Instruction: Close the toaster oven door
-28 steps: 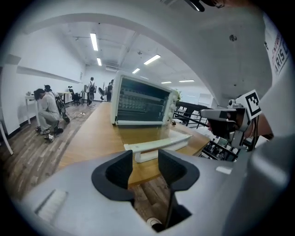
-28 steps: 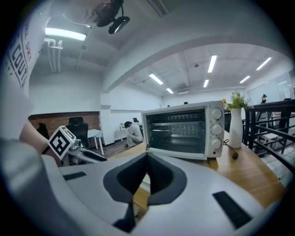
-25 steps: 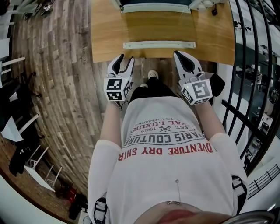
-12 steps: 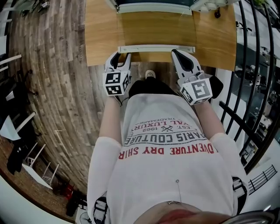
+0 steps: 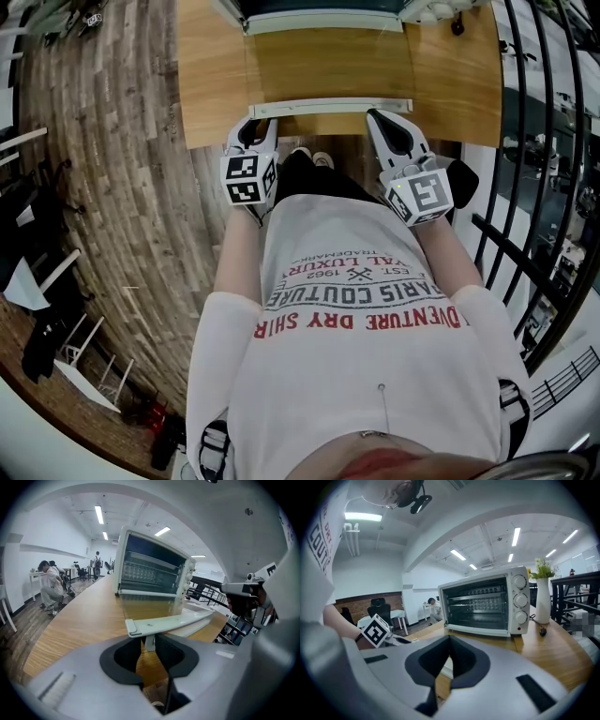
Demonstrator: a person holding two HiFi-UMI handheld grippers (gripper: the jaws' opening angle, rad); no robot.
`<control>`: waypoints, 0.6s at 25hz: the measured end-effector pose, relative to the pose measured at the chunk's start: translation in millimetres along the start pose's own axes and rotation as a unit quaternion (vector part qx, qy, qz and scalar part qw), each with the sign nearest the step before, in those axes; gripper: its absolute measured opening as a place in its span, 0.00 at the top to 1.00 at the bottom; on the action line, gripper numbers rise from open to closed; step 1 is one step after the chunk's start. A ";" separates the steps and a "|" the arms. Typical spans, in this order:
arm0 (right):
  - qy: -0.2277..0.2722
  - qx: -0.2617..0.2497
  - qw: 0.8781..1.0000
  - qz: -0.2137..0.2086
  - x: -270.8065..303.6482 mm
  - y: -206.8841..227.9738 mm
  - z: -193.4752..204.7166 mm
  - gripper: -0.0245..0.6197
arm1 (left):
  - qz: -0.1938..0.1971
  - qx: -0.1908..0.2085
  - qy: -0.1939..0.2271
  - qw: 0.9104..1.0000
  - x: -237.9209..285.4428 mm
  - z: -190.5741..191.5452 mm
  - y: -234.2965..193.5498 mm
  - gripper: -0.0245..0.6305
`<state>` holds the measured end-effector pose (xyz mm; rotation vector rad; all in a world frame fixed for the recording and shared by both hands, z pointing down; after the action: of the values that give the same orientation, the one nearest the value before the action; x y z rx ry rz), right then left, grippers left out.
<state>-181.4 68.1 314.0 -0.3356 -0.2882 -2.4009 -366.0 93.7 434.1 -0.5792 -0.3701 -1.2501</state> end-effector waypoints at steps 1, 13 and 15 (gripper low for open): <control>0.001 0.000 1.000 0.002 -0.6 0.0 -2.0 0.98 | 0.001 0.001 -0.002 1.000 -0.9 -1.2 0.0 0.80; 0.019 0.010 1.000 0.019 -1.0 -5.6 -35.7 0.98 | 0.015 -0.002 -0.006 1.000 -21.6 -32.5 7.7 0.81; 0.021 0.010 1.000 0.020 -2.0 -7.2 -40.5 0.98 | 0.020 -0.002 0.000 1.000 -26.6 -41.5 10.5 0.81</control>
<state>-191.3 62.8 274.3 -0.2783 -0.2835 -2.3608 -365.5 91.7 383.8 -0.5873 -0.3545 -1.2133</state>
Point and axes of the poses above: the fingertips, and each gripper's own axes: x forward along the fingers, y to its right, z out of its underside, the point moved 1 cm from there along -x, backward along the fingers, and after that the axes turned 1 degree about z, right-handed, at the moved point
